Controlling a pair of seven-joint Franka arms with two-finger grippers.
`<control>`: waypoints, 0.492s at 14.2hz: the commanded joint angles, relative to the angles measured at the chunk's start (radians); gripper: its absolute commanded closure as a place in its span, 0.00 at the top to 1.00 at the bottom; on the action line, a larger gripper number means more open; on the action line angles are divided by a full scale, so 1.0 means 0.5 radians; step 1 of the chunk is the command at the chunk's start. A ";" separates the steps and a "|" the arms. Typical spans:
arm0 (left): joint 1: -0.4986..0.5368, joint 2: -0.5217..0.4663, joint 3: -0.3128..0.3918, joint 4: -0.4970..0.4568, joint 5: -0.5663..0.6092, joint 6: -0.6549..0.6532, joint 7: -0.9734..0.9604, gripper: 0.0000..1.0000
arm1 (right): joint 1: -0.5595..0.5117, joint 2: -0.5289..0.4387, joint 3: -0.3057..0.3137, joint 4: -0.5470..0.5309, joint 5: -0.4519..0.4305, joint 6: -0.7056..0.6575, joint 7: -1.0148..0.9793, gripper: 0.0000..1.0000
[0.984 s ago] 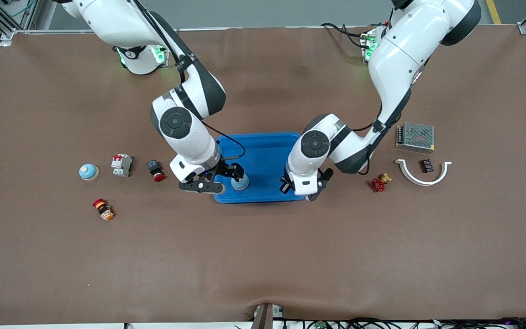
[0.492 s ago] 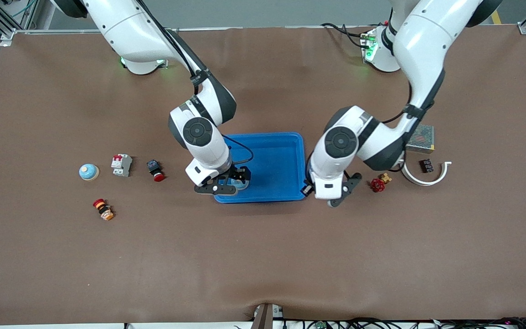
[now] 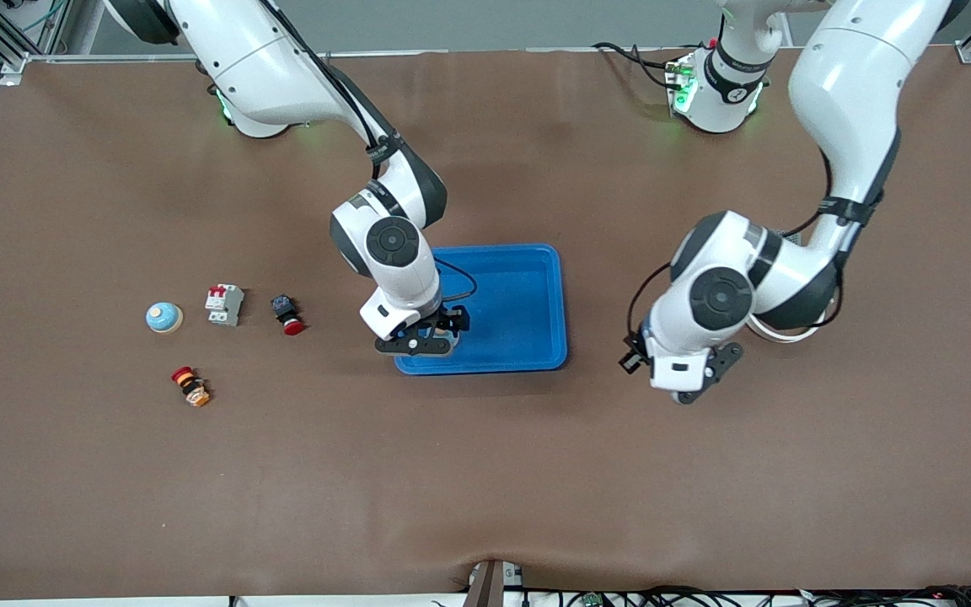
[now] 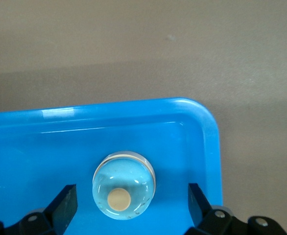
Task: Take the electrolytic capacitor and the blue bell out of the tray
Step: 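Lift the capacitor with the left gripper while the right gripper lifts the bell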
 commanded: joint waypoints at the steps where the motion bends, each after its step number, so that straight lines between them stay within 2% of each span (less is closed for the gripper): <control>1: 0.101 -0.069 -0.034 -0.050 -0.028 -0.077 0.176 0.00 | 0.030 0.057 -0.029 0.056 -0.063 0.048 0.070 1.00; 7: 0.346 -0.054 -0.031 -0.077 -0.025 -0.142 0.553 0.00 | 0.037 0.146 -0.042 0.059 -0.081 0.155 0.076 1.00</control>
